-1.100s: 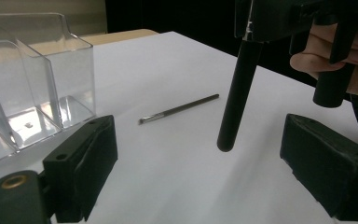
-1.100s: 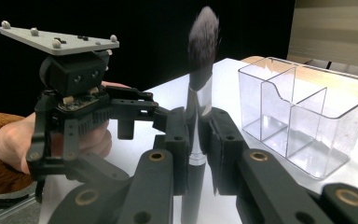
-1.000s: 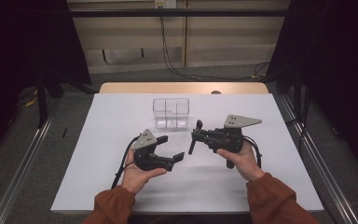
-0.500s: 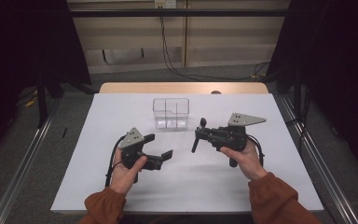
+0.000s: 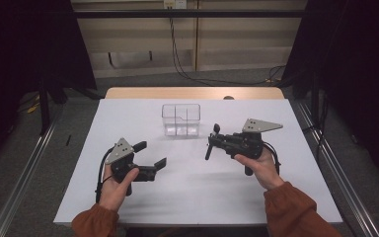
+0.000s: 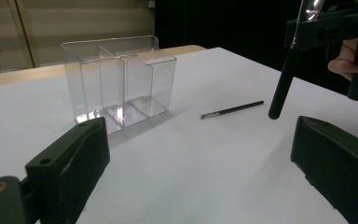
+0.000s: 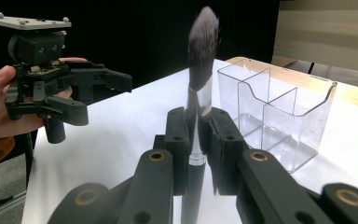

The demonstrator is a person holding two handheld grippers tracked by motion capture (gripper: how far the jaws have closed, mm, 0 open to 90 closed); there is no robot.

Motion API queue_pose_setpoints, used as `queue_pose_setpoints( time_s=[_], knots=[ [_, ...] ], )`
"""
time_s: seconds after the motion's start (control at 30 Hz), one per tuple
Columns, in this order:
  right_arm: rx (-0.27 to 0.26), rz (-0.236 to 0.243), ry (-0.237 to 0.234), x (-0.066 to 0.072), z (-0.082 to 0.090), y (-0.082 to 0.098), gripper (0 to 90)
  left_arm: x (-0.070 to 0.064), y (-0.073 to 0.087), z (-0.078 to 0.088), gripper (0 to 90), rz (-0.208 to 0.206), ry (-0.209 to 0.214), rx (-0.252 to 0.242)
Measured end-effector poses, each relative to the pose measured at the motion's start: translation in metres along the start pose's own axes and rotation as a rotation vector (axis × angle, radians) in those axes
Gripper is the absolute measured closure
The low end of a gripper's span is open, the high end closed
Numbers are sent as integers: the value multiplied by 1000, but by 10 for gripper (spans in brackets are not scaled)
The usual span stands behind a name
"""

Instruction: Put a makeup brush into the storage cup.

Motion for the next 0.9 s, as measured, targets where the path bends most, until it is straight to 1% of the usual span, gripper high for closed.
queue_pose_setpoints(
  time_s=[0.03,0.13,0.17,0.2,0.3,0.37,0.53,0.63,0.67,0.77,0.8,0.9],
  knots=[
    [-1,1,1,0,0,0,800,2,1,2,42,-12,-10,-3],
    [-1,1,3,-1,-1,0,800,6,3,8,37,-5,-20,-10],
    [1,1,5,-2,-1,0,800,8,3,11,34,-11,-27,-23],
    [1,1,7,-2,-1,0,799,9,3,12,31,-16,-33,-25],
    [1,3,8,-3,-2,0,799,10,7,16,23,-9,-31,-13],
    [2,5,8,-4,-3,0,800,10,9,18,21,-15,-28,-11],
    [-3,7,19,-8,-3,-2,800,12,13,27,22,-15,-49,-10],
    [-6,5,26,-11,-3,-3,799,14,17,31,22,-15,-65,1],
    [-5,3,28,-13,-3,-3,799,15,18,32,23,-7,-68,-4],
    [6,5,38,-16,-5,-3,799,16,19,34,27,-10,-76,-8],
    [4,7,38,-17,-6,-5,800,17,19,34,27,-17,-81,-10],
    [-7,10,44,-21,-7,-13,799,19,18,35,27,-9,-90,-24]
  ],
)
Point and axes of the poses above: each handheld gripper's, and its own axes: z roughly backward along the jaws, y roughly out of its underside, x roughly to its left, the point moved 8 cm from there along -z, roughly forward along the jaws, and after that the axes turned 3 degrees about -y, right-handed, at the moved point
